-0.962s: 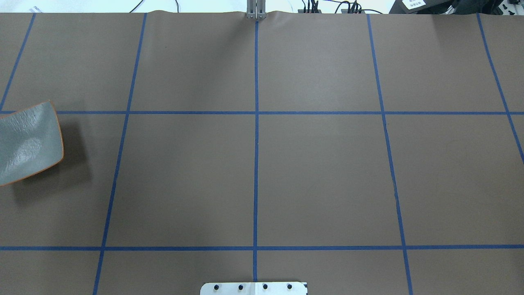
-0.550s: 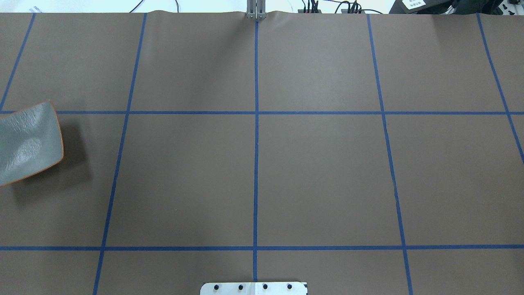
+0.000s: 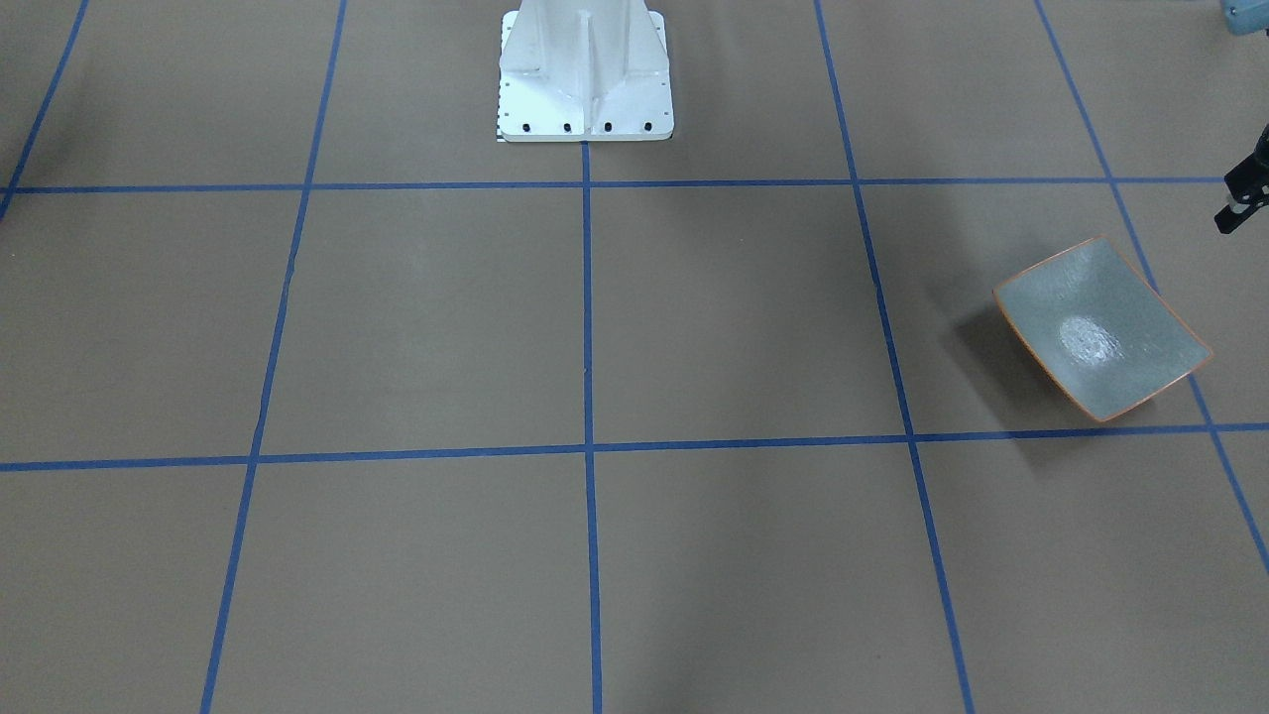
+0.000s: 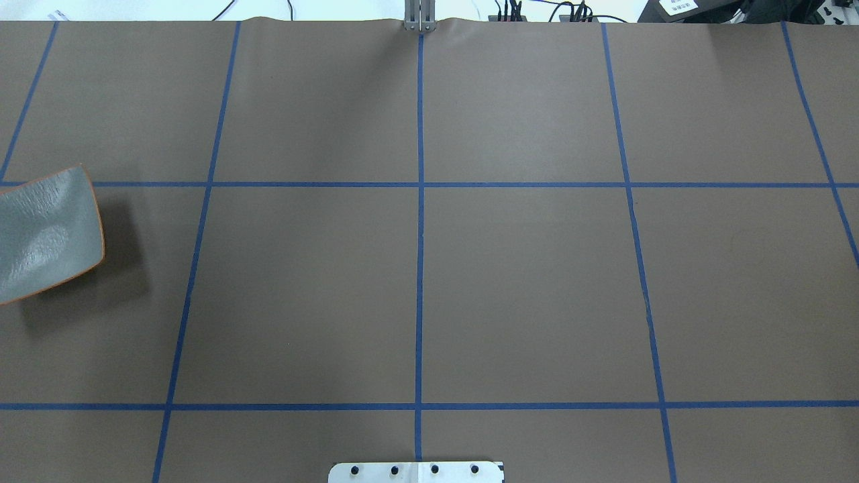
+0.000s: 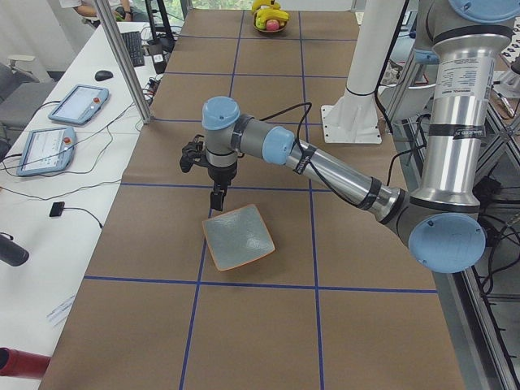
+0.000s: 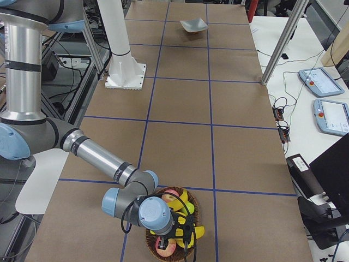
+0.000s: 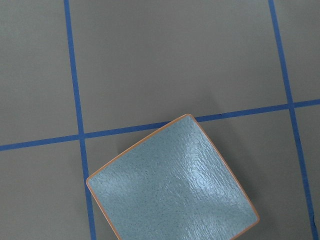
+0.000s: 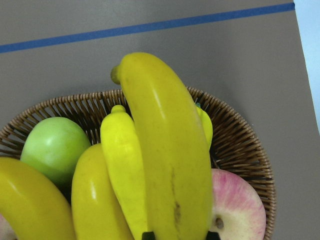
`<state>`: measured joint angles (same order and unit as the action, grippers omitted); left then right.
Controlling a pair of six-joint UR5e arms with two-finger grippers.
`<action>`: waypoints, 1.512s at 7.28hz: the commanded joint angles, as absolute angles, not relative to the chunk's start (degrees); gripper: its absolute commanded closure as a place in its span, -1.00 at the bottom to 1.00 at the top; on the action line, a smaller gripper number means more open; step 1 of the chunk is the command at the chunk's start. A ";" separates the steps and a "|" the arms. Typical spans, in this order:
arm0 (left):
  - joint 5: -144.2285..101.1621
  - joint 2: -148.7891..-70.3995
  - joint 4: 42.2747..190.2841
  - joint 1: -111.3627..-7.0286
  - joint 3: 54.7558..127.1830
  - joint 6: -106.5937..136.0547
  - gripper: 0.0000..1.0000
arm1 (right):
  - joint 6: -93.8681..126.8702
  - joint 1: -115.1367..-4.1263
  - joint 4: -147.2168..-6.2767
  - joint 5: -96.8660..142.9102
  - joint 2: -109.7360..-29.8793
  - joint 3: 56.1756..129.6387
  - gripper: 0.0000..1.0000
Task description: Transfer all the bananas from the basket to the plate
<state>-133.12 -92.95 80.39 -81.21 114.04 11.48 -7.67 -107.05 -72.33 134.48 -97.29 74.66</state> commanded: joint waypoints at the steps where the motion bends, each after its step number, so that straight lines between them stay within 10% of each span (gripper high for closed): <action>1: -133.15 -93.08 80.51 -81.12 114.00 12.48 -1.00 | -10.45 -110.73 -72.77 135.17 -97.30 77.07 1.00; 7: -141.36 -108.00 87.84 -72.61 103.92 34.50 -1.00 | 30.05 -88.47 -72.07 145.11 -93.89 99.08 1.00; 11: -143.97 -122.31 105.52 -62.60 93.98 62.52 -1.00 | 64.79 -64.14 -71.89 139.79 -73.89 106.35 1.00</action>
<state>-143.97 -117.64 100.86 -65.70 96.90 54.44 54.41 -72.87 -71.91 143.41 -81.10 105.34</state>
